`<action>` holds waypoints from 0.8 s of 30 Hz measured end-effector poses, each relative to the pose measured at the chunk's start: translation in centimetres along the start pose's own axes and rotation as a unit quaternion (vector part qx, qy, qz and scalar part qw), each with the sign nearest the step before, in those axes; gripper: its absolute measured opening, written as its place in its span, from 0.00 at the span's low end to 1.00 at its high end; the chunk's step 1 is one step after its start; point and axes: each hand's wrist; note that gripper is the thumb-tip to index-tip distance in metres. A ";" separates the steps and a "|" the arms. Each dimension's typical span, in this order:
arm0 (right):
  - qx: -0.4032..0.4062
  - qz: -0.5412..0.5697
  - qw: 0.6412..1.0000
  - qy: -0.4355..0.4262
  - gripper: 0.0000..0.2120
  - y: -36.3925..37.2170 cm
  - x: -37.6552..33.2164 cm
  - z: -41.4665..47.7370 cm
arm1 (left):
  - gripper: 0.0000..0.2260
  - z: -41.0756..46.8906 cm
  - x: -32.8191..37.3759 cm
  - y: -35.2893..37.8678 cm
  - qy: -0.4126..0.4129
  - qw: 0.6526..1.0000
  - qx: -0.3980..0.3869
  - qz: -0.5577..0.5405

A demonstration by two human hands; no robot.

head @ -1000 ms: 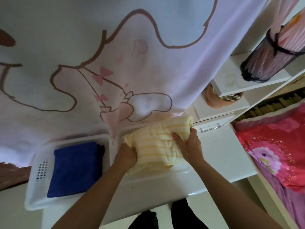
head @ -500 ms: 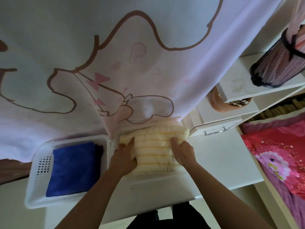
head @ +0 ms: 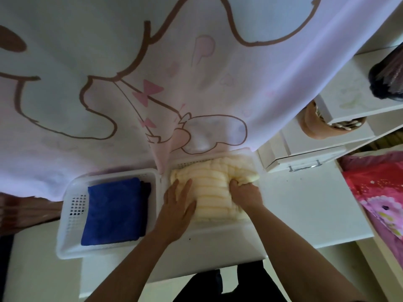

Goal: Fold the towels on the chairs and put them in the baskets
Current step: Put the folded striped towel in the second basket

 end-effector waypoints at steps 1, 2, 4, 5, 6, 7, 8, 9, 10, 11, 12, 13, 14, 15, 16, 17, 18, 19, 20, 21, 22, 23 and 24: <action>-0.011 -0.012 1.000 -0.012 0.31 -0.4 -0.1 -0.1 | 0.28 -0.2 -0.2 -0.2 0.027 0.999 0.000 0.040; -0.028 -0.024 0.999 -0.023 0.30 -0.8 0.0 -0.2 | 0.30 -0.1 -0.4 -0.4 0.055 0.996 -0.002 0.074; -0.048 -0.057 0.996 -0.046 0.31 -1.7 0.5 -0.9 | 0.35 1.2 -0.5 -0.9 0.096 0.986 -0.030 0.134; -0.046 -0.081 0.994 -0.050 0.32 -2.4 1.0 -1.5 | 0.38 2.2 -0.2 -1.0 0.116 0.977 -0.055 0.171; -0.035 -0.108 0.992 -0.052 0.33 -2.9 1.5 -2.2 | 0.40 3.1 0.1 -1.1 0.121 0.966 -0.084 0.211; -0.015 -0.141 0.989 -0.050 0.34 -3.5 1.9 -3.2 | 0.42 3.9 0.4 -0.8 0.104 0.959 -0.116 0.238; 0.018 -0.184 0.982 -0.048 0.36 -4.1 2.4 -4.1 | 0.43 4.5 0.8 -0.3 0.073 0.957 -0.136 0.244; 0.056 -0.229 0.970 -0.054 0.40 -4.7 2.8 -5.3 | 0.43 4.8 1.1 0.4 0.042 0.959 -0.141 0.243; 0.092 -0.264 0.957 -0.074 0.45 -5.1 3.2 -6.3 | 0.42 5.0 1.5 1.2 0.019 0.959 -0.136 0.246; 0.121 -0.275 0.947 -0.110 0.51 -5.5 3.2 -7.3 | 0.41 5.0 1.8 1.9 0.002 0.957 -0.126 0.260; 0.137 -0.271 0.941 -0.151 0.55 -5.7 3.2 -7.7 | 0.40 5.1 2.1 2.6 -0.010 0.954 -0.117 0.275; 0.130 -0.261 0.938 -0.190 0.58 -5.9 2.9 -7.8 | 0.39 5.1 2.3 3.1 -0.020 0.952 -0.112 0.284; 0.106 -0.252 0.937 -0.218 0.60 -5.9 2.5 -7.4 | 0.39 5.1 2.5 3.3 -0.030 0.951 -0.110 0.286; 0.079 -0.253 0.936 -0.231 0.62 -5.9 2.1 -6.7 | 0.39 5.2 2.7 3.4 -0.037 0.953 -0.109 0.281; 0.055 -0.260 0.936 -0.231 0.64 -5.8 1.6 -5.8 | 0.39 5.2 2.7 3.4 -0.040 0.954 -0.110 0.276; 0.039 -0.269 0.935 -0.228 0.66 -5.6 1.1 -4.9 | 0.40 5.3 2.5 3.2 -0.044 0.956 -0.113 0.266; 0.030 -0.278 0.933 -0.225 0.67 -5.5 0.7 -4.0 | 0.42 5.3 2.3 3.0 -0.049 0.961 -0.115 0.246; 0.025 -0.288 0.930 -0.229 0.68 -5.2 0.4 -3.2 | 0.45 5.3 2.1 2.6 -0.055 0.967 -0.115 0.221; 0.020 -0.298 0.925 -0.236 0.68 -5.0 0.0 -2.5 | 0.48 5.5 1.8 2.2 -0.063 0.971 -0.116 0.200; 0.017 -0.308 0.920 -0.241 0.68 -4.8 -0.2 -2.0 | 0.51 5.6 1.8 1.7 -0.068 0.972 -0.120 0.190; 0.013 -0.314 0.917 -0.245 0.67 -4.6 -0.4 -1.6 | 0.54 5.8 1.8 1.3 -0.076 0.970 -0.129 0.191; 0.010 -0.318 0.915 -0.247 0.66 -4.5 -0.5 -1.2 | 0.55 6.1 1.9 0.8 -0.082 0.966 -0.144 0.197; 0.009 -0.324 0.913 -0.249 0.66 -4.5 -0.6 -0.9 | 0.56 6.4 2.0 0.5 -0.085 0.963 -0.161 0.199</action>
Point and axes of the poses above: each hand's wrist, its own z-axis towards the middle knuckle, its own y-axis out of the palm, x = y × z, and after that the axes turned 13 degrees about -z, right-handed
